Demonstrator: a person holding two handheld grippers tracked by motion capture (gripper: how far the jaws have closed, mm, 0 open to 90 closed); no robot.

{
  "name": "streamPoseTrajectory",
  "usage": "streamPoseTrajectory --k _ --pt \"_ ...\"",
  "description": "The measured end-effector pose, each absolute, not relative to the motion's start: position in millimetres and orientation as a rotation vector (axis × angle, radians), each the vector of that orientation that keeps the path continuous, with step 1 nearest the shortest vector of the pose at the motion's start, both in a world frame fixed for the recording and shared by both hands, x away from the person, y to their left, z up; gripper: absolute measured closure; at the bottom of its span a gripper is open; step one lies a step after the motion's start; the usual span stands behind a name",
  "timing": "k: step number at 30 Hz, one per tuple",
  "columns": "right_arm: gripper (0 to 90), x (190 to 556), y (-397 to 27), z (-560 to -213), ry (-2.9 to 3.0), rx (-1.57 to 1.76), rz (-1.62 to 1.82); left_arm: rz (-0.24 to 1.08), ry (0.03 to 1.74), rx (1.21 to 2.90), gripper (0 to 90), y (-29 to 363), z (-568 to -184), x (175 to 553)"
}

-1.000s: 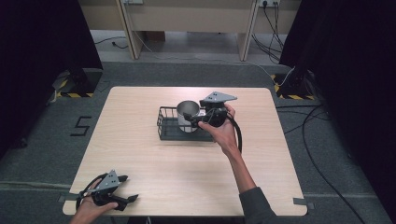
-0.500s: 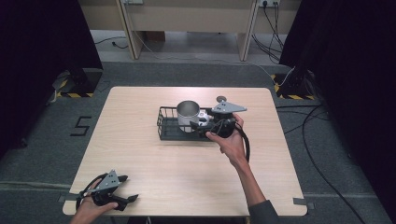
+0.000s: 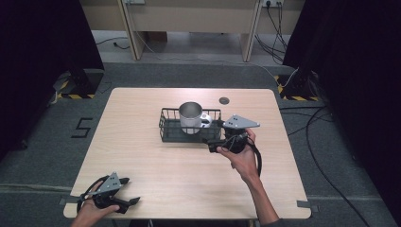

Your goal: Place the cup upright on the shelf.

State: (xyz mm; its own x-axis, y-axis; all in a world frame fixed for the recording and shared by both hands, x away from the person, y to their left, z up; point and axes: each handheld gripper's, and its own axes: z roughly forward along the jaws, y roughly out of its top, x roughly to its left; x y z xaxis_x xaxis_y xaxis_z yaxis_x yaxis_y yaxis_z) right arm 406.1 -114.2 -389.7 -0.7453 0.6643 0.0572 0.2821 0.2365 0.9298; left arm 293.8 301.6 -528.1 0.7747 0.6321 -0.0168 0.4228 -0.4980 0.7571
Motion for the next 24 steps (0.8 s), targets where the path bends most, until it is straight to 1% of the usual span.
streamPoseTrajectory --k 24 --pt "15.2 374 -130 -415 2.159 0.889 1.499 0.336 0.781 2.173 13.6 302 -528 294"
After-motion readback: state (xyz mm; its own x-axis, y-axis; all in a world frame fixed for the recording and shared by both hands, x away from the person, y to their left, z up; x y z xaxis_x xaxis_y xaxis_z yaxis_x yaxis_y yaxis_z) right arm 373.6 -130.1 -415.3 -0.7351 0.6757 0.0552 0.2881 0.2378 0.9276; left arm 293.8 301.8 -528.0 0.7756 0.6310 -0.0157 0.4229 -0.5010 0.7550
